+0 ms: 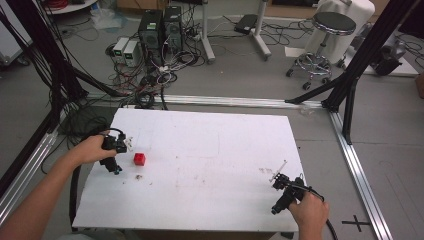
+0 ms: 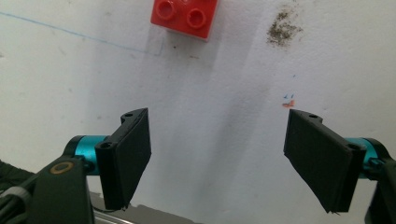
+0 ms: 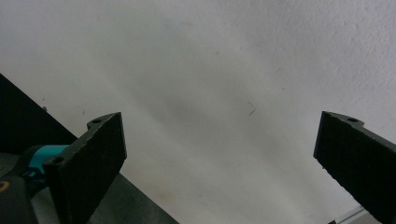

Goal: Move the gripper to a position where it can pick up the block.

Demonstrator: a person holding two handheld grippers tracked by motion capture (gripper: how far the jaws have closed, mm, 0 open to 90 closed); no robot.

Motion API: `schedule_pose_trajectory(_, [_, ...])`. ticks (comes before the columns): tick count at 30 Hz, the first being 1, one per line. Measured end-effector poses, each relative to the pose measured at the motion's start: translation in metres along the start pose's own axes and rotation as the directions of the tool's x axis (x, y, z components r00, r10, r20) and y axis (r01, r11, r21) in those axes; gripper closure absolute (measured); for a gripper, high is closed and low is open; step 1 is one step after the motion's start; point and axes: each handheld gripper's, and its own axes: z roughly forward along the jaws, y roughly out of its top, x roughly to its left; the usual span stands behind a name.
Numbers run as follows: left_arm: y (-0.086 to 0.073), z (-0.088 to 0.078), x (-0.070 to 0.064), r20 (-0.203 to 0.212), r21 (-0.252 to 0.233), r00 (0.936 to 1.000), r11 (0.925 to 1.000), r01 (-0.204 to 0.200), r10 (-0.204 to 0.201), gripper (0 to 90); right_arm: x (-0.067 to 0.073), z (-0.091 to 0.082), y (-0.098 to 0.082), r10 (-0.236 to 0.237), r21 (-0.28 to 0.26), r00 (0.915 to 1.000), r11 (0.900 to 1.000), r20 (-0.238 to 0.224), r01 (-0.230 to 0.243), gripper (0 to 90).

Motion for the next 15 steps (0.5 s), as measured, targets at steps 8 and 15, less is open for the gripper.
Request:
schedule_pose_trajectory(8, [0.009, 0.004, 0.011, 0.017, 0.011, 0.9989, 0.999, -0.044, 0.044, 23.4, -0.001, 0.0, -0.001, 0.003, 0.001, 1.0, 1.0, -0.005, -0.003, 1.6])
schedule_pose_trajectory(15, [0.015, 0.009, 0.018, 0.013, 0.013, 0.9987, 0.9987, -0.05, 0.05, 23.4, -0.001, 0.0, -0.001, 0.005, -0.003, 1.0, 1.0, -0.005, -0.005, 1.6])
